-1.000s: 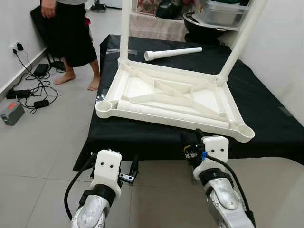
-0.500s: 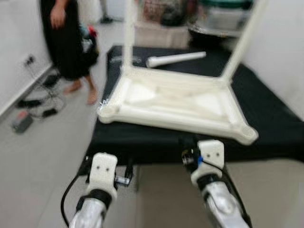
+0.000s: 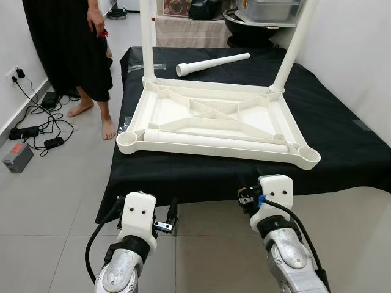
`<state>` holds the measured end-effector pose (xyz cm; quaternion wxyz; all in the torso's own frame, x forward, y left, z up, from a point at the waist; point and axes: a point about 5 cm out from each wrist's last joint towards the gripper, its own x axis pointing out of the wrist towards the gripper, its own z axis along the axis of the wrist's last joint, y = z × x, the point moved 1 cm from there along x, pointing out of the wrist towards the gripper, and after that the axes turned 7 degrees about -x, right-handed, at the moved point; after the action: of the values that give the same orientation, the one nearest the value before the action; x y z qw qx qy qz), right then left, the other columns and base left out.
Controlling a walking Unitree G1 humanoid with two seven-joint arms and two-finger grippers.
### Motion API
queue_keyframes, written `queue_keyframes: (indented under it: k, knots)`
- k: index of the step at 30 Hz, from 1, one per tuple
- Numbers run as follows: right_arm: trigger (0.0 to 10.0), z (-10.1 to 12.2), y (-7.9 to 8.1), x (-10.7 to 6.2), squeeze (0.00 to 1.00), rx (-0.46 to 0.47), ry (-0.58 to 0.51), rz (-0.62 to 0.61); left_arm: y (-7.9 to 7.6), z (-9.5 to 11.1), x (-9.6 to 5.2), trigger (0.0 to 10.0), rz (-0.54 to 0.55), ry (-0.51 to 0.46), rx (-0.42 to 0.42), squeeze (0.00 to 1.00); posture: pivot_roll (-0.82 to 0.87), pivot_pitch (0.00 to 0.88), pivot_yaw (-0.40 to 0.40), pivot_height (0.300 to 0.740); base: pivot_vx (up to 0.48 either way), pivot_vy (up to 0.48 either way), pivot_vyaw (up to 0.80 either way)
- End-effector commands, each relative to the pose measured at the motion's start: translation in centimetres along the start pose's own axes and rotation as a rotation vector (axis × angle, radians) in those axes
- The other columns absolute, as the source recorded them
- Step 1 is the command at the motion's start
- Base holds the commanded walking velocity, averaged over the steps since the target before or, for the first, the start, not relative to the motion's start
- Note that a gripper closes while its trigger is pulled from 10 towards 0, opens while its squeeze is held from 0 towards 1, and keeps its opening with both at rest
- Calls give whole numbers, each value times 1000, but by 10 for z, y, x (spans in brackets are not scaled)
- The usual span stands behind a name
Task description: Building children table
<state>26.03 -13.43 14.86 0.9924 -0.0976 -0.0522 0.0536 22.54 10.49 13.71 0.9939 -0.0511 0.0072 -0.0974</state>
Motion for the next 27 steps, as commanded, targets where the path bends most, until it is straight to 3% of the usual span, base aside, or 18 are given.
queue_keyframes:
  k: [1, 27]
  knots:
    - [10000, 2, 0, -2, 0, -11, -7, 5, -3, 0, -2, 10000, -1, 3, -9, 0, 59, 132, -98, 740, 0, 0, 0]
    - [10000, 0, -1, 1, 0, 9, 11, -17, -1, 1, 0, 10000, 6, 6, -13, 0, 60, 150, -100, 740, 0, 0, 0]
